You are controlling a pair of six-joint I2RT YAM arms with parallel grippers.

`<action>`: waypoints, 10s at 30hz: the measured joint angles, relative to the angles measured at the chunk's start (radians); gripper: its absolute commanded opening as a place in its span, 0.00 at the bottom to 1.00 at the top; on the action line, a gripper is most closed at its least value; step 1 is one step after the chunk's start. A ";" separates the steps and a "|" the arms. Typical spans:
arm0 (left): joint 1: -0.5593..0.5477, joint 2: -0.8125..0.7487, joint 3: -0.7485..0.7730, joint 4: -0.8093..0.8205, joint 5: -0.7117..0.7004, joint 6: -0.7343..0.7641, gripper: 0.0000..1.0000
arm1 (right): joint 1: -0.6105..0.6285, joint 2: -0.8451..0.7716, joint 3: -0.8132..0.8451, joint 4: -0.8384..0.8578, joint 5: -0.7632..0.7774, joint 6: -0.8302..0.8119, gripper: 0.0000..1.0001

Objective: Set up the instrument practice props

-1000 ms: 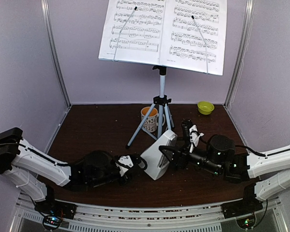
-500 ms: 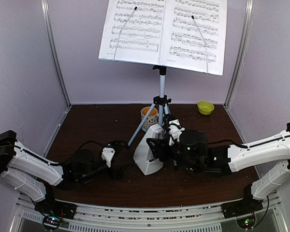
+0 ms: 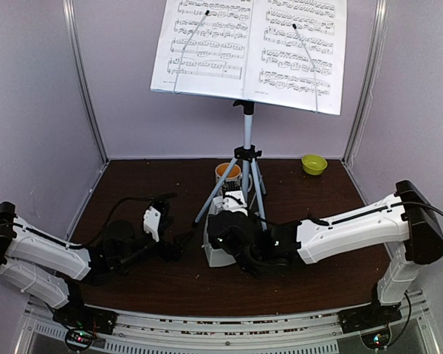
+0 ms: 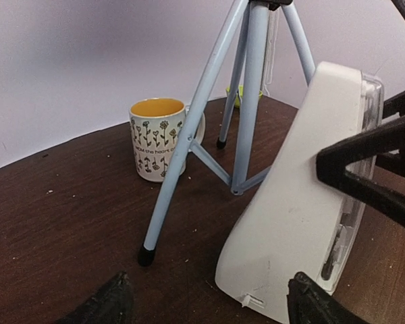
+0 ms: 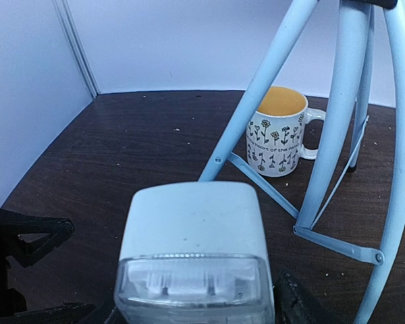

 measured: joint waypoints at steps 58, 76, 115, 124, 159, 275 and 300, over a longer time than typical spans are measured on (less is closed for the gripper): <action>0.105 -0.029 -0.037 -0.039 0.129 -0.097 0.78 | -0.151 0.073 -0.560 0.877 -0.794 0.052 1.00; 0.009 -0.163 0.044 -0.121 0.175 -0.014 0.81 | -0.093 0.001 -0.561 0.945 -0.897 -0.021 0.99; -0.042 0.153 0.246 -0.068 0.314 0.032 0.70 | -0.200 -0.394 -0.485 0.473 -0.668 -0.132 0.92; -0.042 0.061 0.233 -0.106 0.273 0.039 0.69 | -0.211 -0.384 -0.439 0.441 -0.676 -0.127 0.90; -0.088 0.051 0.217 -0.164 0.201 0.082 0.30 | -0.253 -0.231 -0.456 0.596 -0.805 -0.035 0.76; 0.315 0.138 0.299 -0.687 0.463 -0.082 0.34 | -0.143 -0.227 -0.458 0.289 -0.687 -0.132 0.26; 0.159 0.283 0.201 -0.313 0.451 -0.219 0.27 | -0.239 -0.089 -0.335 0.281 -0.657 -0.166 0.26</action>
